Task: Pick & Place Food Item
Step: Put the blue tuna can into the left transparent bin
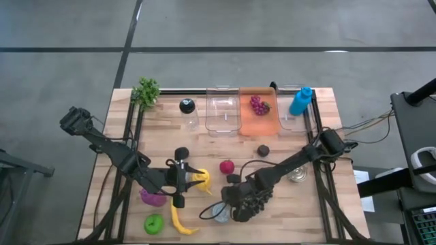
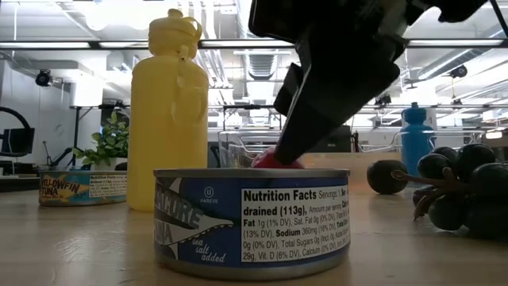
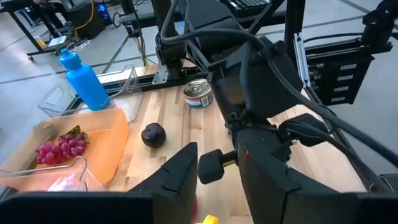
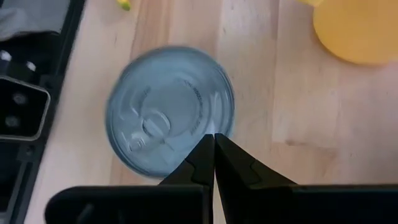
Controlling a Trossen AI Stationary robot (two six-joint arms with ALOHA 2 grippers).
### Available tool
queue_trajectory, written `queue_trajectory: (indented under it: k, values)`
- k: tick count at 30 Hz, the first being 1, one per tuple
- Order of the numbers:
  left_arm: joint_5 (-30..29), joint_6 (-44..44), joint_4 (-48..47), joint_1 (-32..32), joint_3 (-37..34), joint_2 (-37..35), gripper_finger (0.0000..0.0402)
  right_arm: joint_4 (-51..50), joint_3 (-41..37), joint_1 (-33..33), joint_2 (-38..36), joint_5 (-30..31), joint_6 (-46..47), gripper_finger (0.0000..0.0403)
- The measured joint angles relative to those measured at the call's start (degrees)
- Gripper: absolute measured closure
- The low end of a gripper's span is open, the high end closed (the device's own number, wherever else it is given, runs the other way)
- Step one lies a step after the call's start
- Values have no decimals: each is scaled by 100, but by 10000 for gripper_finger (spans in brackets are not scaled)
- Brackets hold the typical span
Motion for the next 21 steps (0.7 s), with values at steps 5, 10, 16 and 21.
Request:
queue_trajectory:
  k: [5,10,16,21]
  values:
    - [9,-1,-22,0,0,0,284,-63,-44,0,-23,17,3,394]
    - [9,-2,-24,0,0,0,284,-61,-49,0,-24,15,5,394]
    - [7,-2,-24,0,0,0,284,-68,31,0,-30,15,749,394]
    - [7,-2,-22,0,0,0,284,-262,58,0,-30,47,1129,394]
